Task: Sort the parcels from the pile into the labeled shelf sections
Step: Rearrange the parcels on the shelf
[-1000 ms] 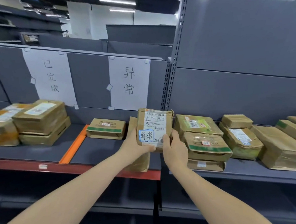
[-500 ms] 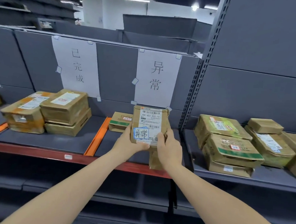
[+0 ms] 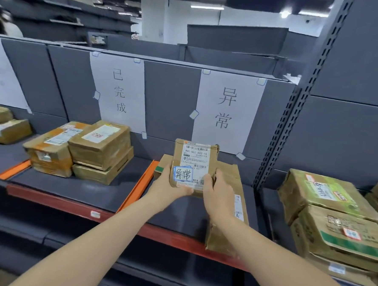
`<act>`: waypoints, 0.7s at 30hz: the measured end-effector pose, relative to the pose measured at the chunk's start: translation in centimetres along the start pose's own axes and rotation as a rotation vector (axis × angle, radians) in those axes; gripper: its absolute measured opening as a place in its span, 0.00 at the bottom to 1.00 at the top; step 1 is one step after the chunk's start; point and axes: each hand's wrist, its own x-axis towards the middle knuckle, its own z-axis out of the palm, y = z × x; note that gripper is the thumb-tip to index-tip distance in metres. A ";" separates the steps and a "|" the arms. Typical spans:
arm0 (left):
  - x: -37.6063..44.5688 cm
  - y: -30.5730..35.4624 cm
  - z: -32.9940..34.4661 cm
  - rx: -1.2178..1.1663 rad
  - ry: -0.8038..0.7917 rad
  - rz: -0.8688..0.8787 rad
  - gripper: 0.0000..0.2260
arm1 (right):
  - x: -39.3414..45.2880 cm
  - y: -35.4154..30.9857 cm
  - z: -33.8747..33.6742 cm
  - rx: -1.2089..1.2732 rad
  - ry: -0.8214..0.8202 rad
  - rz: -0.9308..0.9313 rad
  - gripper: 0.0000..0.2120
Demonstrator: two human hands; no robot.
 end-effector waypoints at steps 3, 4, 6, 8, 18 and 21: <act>1.3 -0.6 0.1 -0.015 -0.013 0.020 0.31 | 1.4 0.7 0.9 -0.024 -0.036 0.023 0.10; 1.9 -0.9 0.0 -0.005 -0.031 0.028 0.31 | 1.9 0.7 1.2 -0.042 -0.042 0.027 0.10; 3.0 -1.6 -0.4 0.018 -0.056 0.024 0.31 | 2.8 0.8 1.9 -0.083 -0.056 0.033 0.12; 4.2 -2.4 -0.8 0.031 -0.062 0.007 0.30 | 3.7 0.7 2.7 -0.109 -0.072 0.044 0.13; 10.6 -5.9 -3.0 0.109 -0.153 -0.031 0.26 | 8.2 0.9 6.7 -0.244 -0.106 0.133 0.16; 12.4 -6.8 -4.1 0.122 -0.160 -0.042 0.25 | 9.6 0.8 8.1 -0.278 -0.107 0.169 0.16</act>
